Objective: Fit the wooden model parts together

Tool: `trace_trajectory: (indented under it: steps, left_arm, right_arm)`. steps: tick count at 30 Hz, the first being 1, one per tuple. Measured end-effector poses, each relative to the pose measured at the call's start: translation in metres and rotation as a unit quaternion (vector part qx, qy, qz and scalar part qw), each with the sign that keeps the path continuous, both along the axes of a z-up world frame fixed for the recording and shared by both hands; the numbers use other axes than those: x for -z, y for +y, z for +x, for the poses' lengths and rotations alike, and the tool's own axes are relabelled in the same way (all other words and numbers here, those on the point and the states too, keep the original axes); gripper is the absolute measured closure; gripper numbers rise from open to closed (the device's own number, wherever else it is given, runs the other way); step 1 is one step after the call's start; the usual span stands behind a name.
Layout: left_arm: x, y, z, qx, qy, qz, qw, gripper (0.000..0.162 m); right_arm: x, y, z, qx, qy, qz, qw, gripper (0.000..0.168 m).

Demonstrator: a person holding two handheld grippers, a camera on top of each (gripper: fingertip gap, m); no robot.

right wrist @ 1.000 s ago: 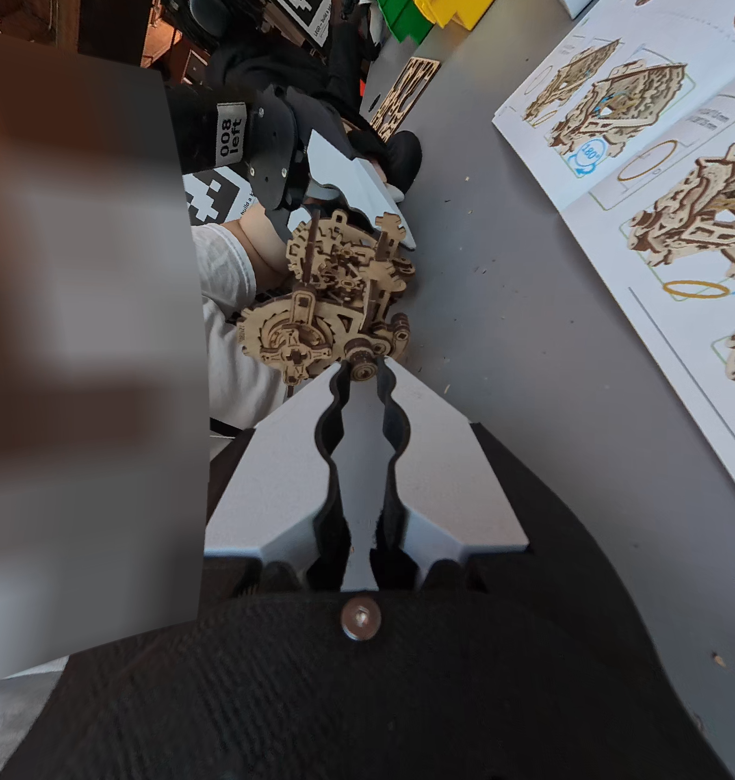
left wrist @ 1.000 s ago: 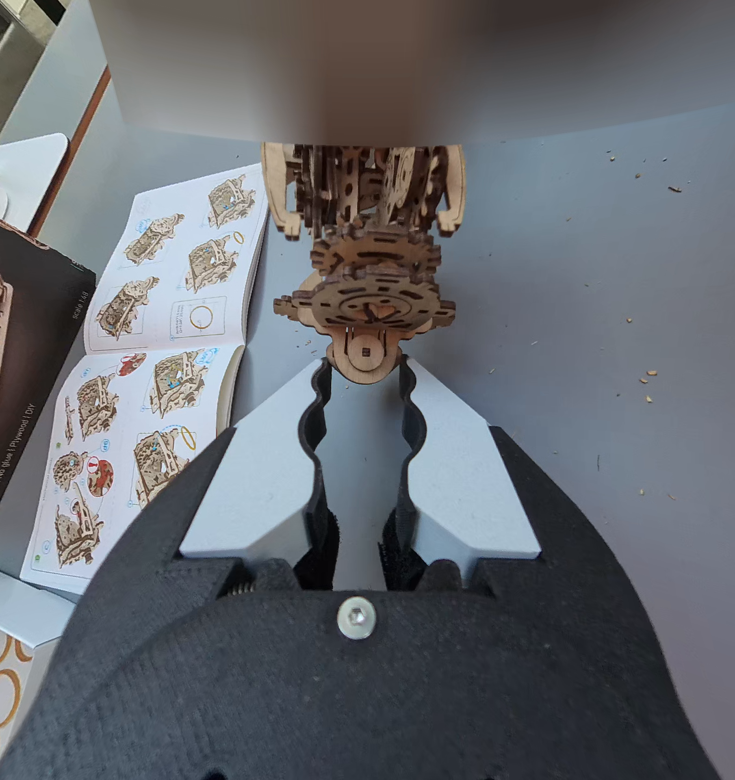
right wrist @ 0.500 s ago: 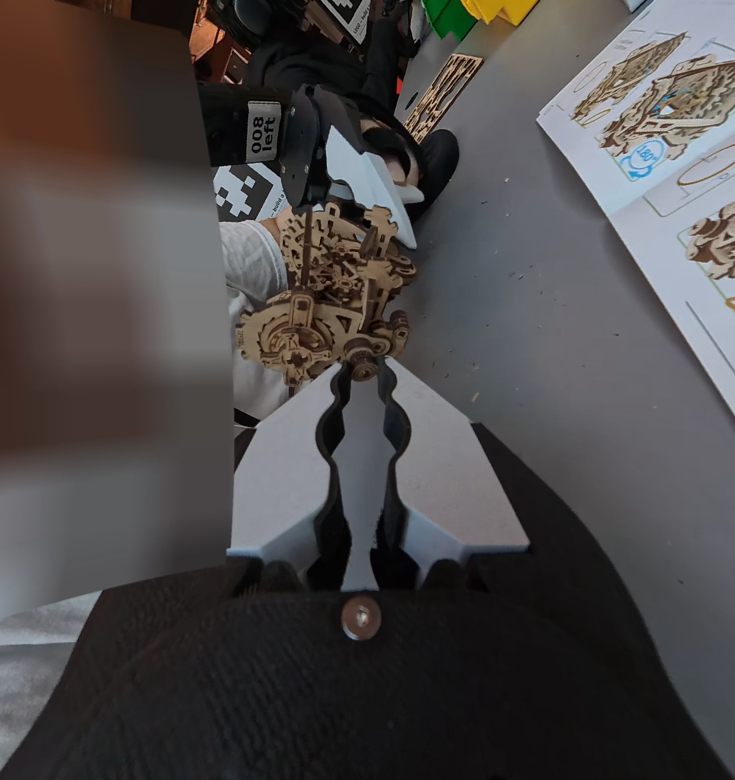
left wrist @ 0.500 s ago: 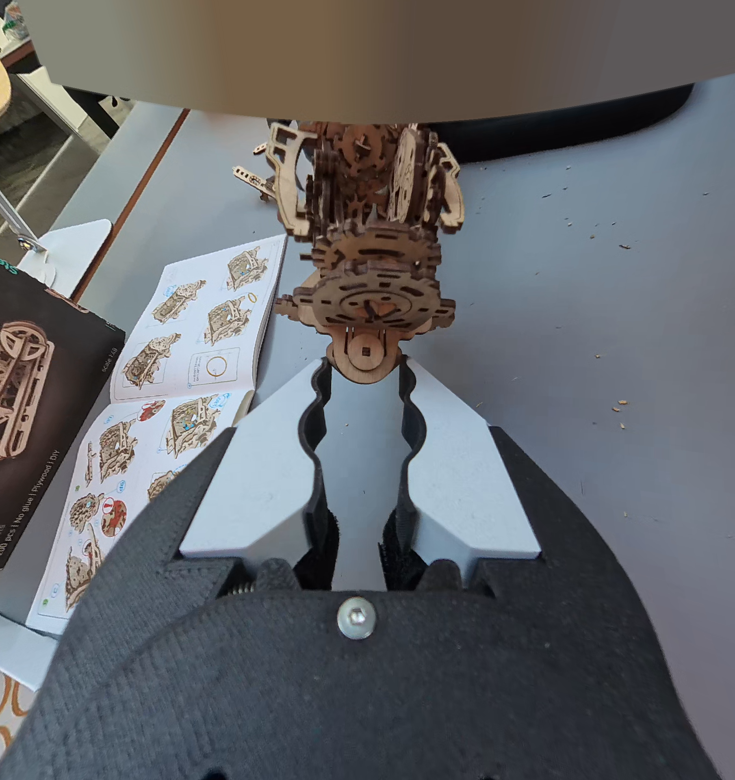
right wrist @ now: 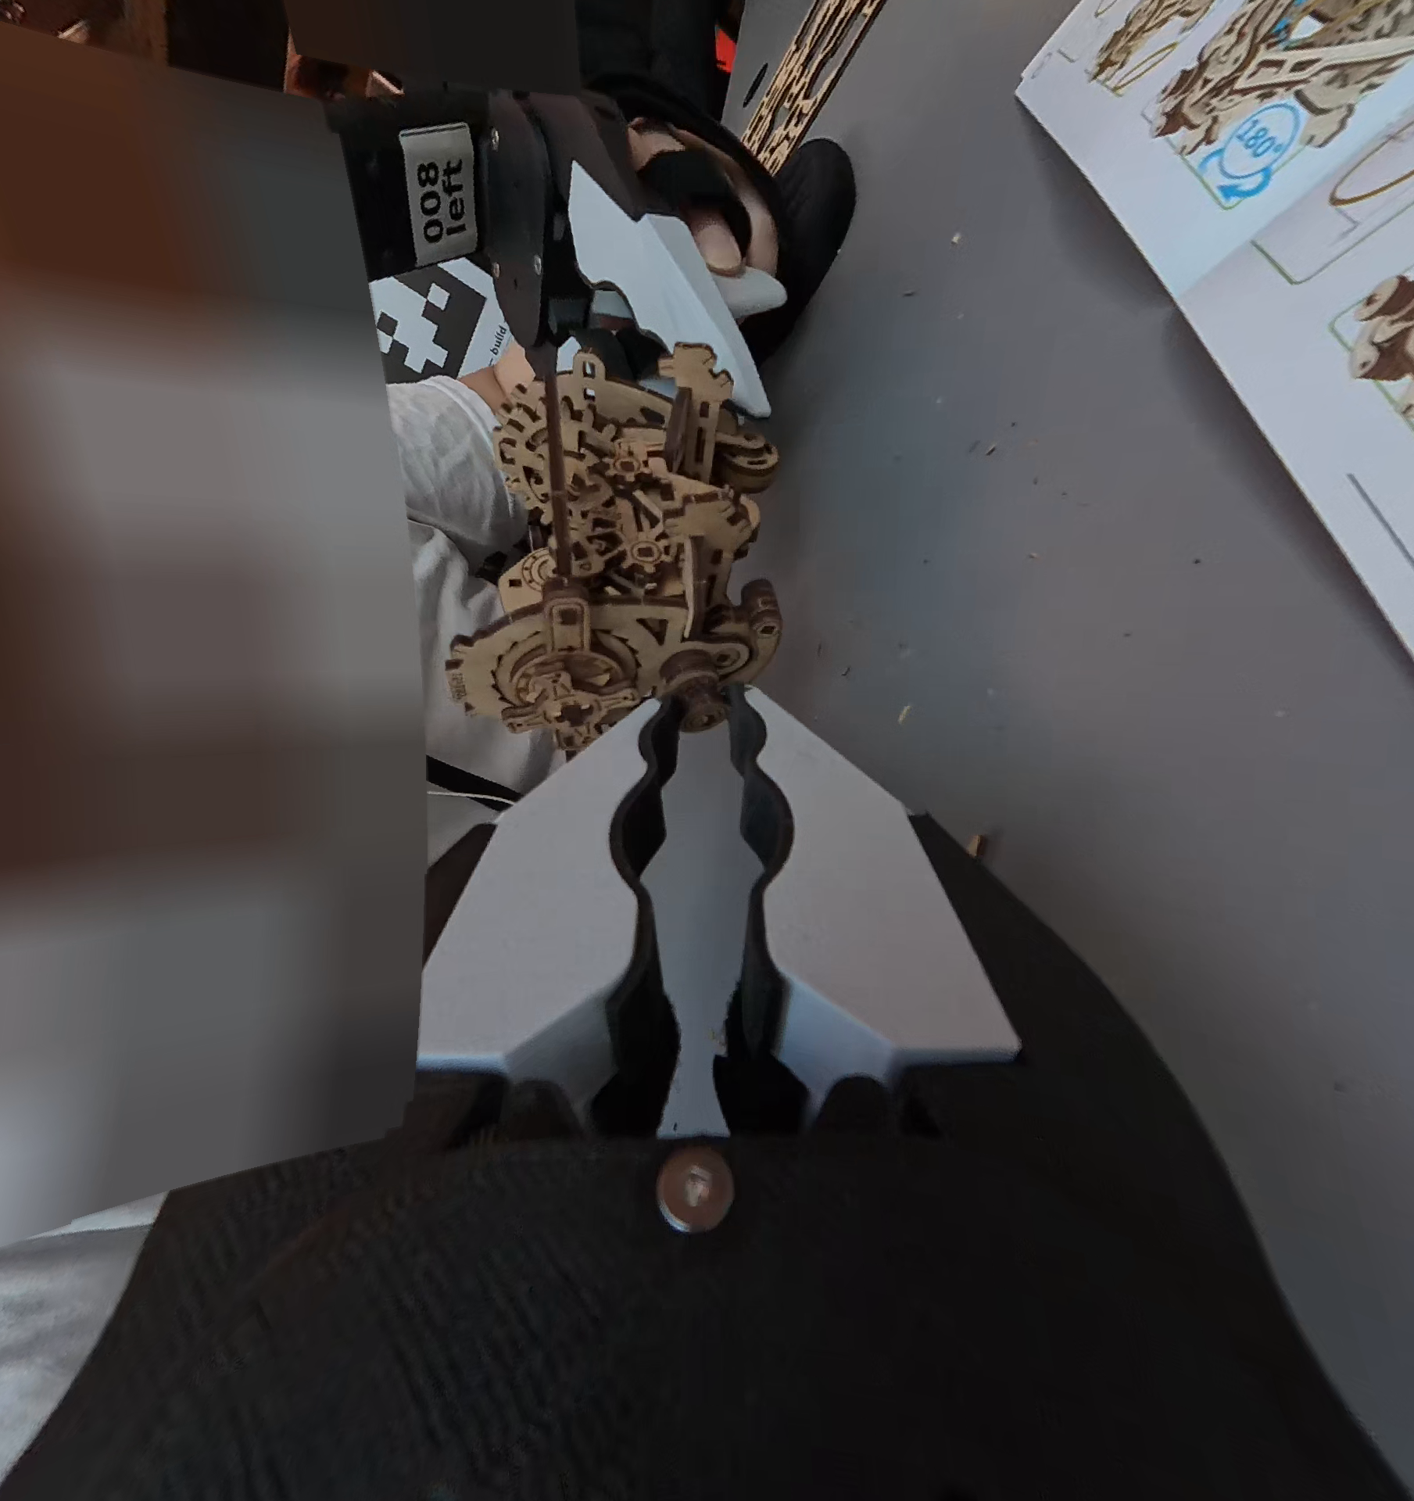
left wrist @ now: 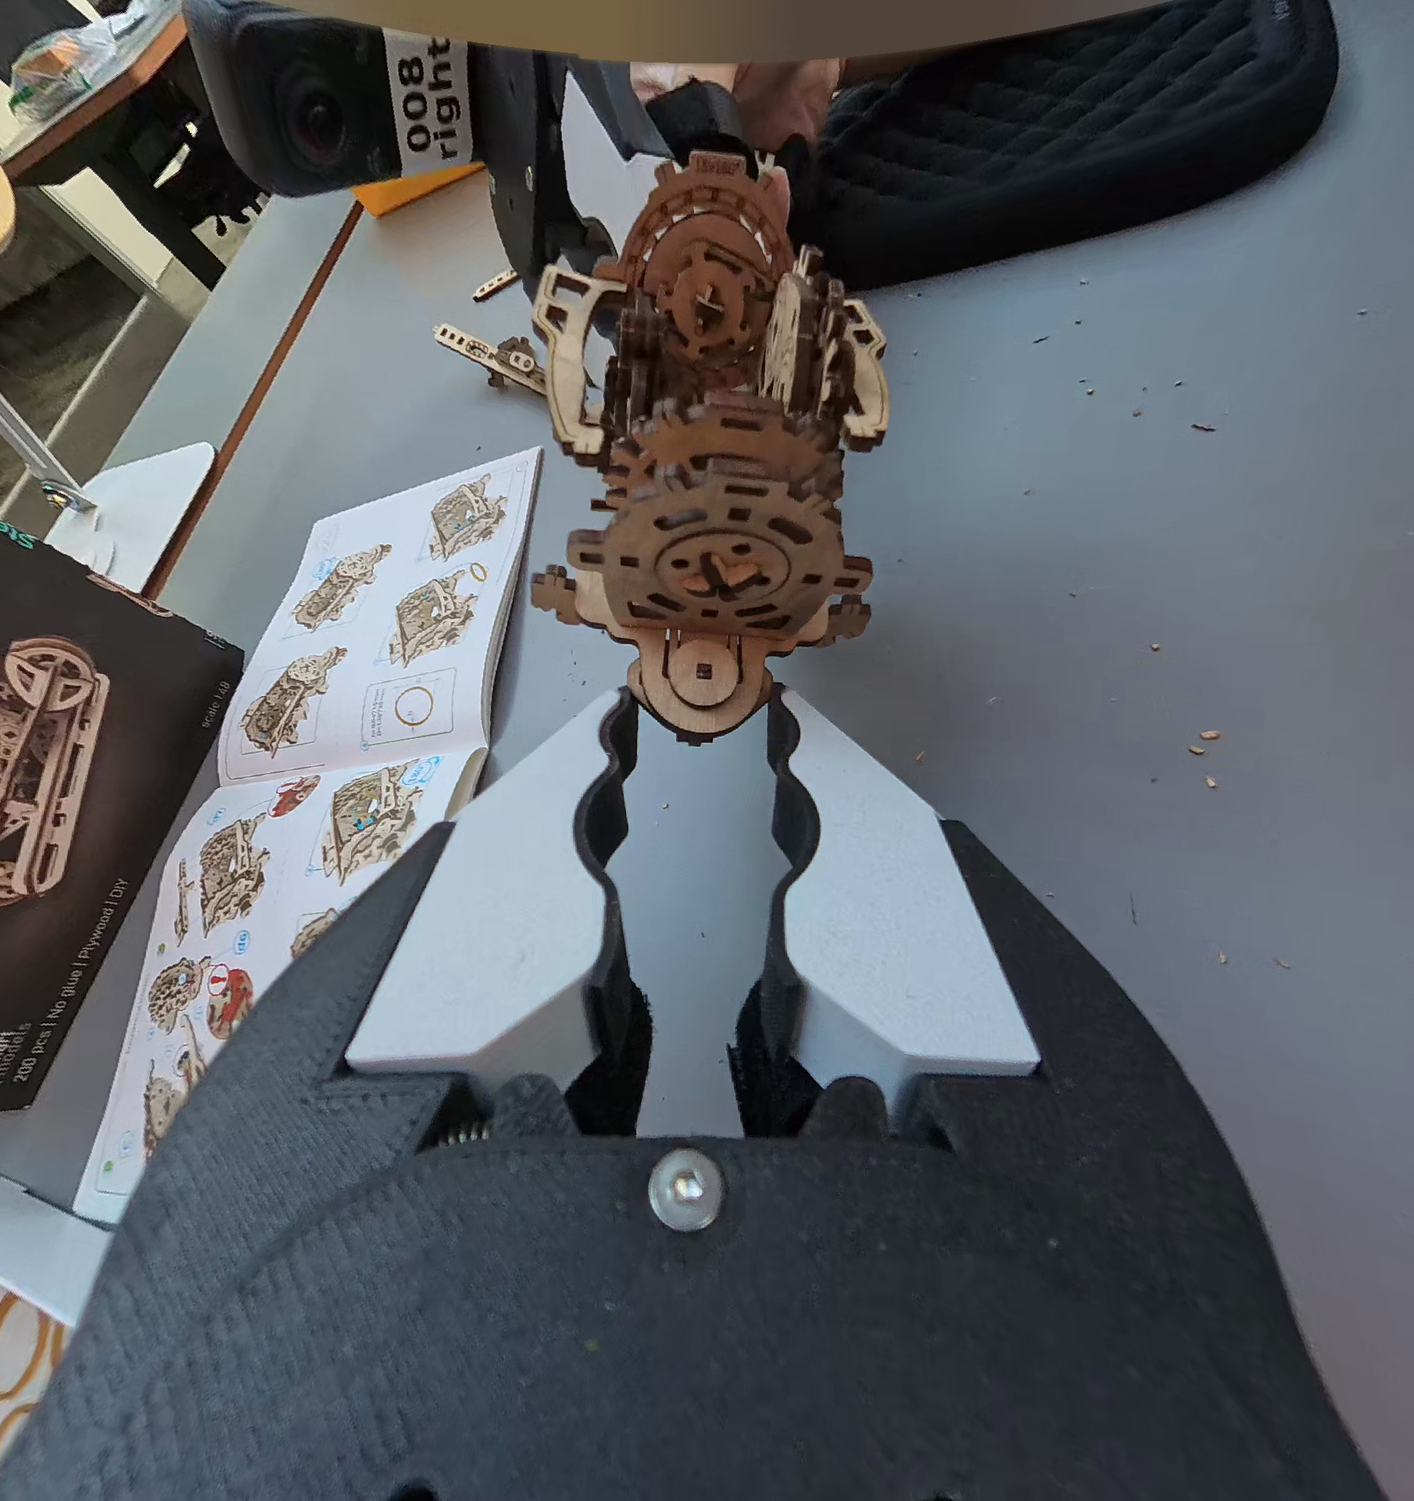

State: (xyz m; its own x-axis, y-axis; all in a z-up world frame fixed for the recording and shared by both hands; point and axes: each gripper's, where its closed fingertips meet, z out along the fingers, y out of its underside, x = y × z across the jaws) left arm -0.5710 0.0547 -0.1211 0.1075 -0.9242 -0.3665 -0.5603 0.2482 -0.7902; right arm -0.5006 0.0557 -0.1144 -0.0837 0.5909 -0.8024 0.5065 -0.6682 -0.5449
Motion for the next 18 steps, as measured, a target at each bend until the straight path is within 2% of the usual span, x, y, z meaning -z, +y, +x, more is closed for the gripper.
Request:
trace_trajectory:
  steps: [1, 9, 18]
  left_arm:
    - [0.002, 0.0, 0.0, 0.001, 0.001, -0.006, 1.0, 0.131]
    - [0.032, -0.005, -0.002, 0.022, 0.041, -0.073, 0.996, 0.131]
    - [0.034, -0.004, -0.003, 0.009, 0.042, -0.106, 0.993, 0.129]
  right_arm:
    - [0.003, 0.0, 0.0, -0.001, -0.009, 0.009, 1.0, 0.157]
    - [0.027, 0.005, 0.004, -0.003, -0.084, 0.054, 0.995, 0.156]
    - [0.033, 0.006, 0.004, -0.001, -0.106, 0.047, 0.993, 0.156]
